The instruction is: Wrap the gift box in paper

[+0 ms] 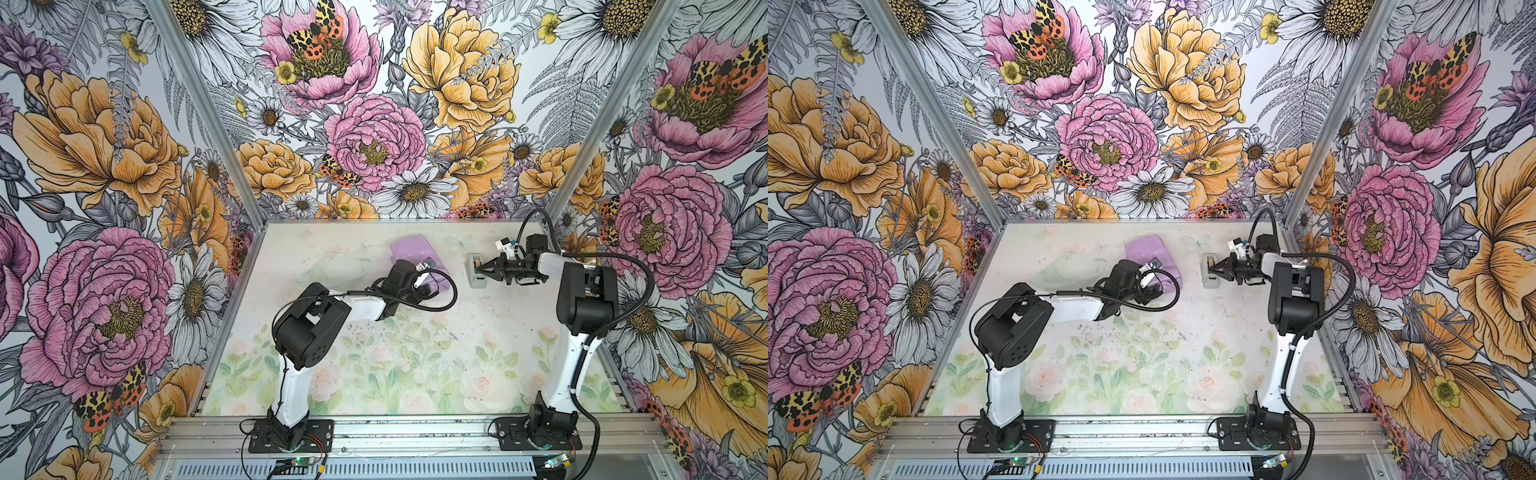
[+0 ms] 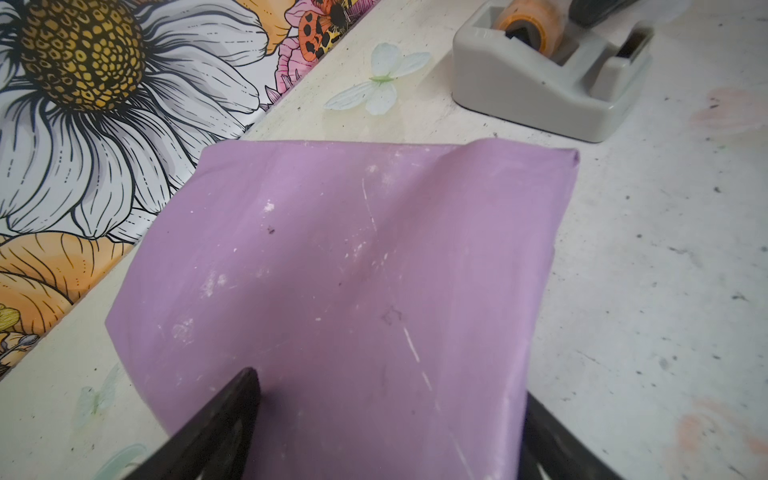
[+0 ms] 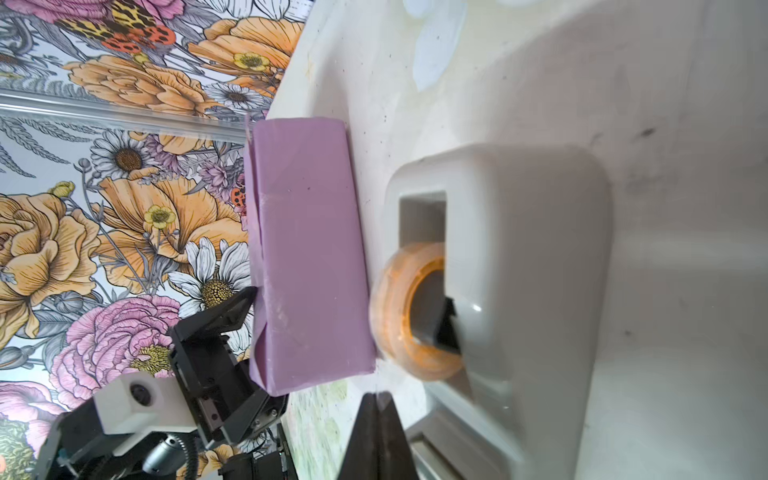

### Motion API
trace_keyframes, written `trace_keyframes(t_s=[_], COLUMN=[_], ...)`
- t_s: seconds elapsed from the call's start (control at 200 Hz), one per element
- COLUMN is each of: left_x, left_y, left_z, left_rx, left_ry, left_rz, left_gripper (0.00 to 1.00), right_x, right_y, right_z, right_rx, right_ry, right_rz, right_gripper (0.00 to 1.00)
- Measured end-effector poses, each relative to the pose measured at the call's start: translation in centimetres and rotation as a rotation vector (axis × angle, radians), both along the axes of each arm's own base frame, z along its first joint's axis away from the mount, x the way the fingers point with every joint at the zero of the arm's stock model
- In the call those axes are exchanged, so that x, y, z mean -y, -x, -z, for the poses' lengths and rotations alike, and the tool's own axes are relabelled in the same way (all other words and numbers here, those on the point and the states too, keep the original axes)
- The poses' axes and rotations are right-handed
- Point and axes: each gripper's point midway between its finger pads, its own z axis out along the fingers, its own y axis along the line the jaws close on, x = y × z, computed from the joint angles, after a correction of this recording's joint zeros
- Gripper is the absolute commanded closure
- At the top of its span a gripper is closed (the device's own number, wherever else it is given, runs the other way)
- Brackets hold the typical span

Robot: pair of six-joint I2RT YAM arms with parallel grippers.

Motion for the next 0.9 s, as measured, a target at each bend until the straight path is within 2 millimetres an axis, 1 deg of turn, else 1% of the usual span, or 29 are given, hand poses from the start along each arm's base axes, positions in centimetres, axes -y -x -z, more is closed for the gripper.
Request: trace_keyframes(t_s=[0.14,0.315,0.415,0.505,0.635,0.745,0.901], left_x=[0.0,0.0,0.0,0.0,0.0,0.0,0.0], left_y=[0.0,0.0,0.0,0.0,0.0,0.0,0.0], left_z=[0.0,0.0,0.0,0.0,0.0,0.0,0.0], left_rx=[0.000,-0.001,-0.001,-0.001,-0.002,-0.002,-0.002], left_ry=[0.000,0.001,0.001,0.001,0.001,0.002,0.002], left_rz=[0.000,0.001,0.001,0.001,0.002,0.002,0.003], left_gripper=[0.14,0.14,0.14,0.14,0.14,0.14,0.14], right_x=[-0.2,-0.3,-0.4,-0.5,-0.5,-0.4,-0.2], right_y=[0.9,2.6,3.9,5.2,6.3,6.7,6.6], right_z=[-1.6,-1.9,-1.2,-0.1,1.5,2.4,2.9], right_rx=[0.008,-0.010,-0.032,-0.065,-0.104,-0.122,-0.111], right_ry=[-0.006,0.005,0.016,0.021,0.028,0.037,0.054], right_rz=[0.019,0.041,0.057,0.069,0.086,0.100,0.113], right_gripper=[1.00,1.00,1.00,1.00,1.00,1.00,1.00])
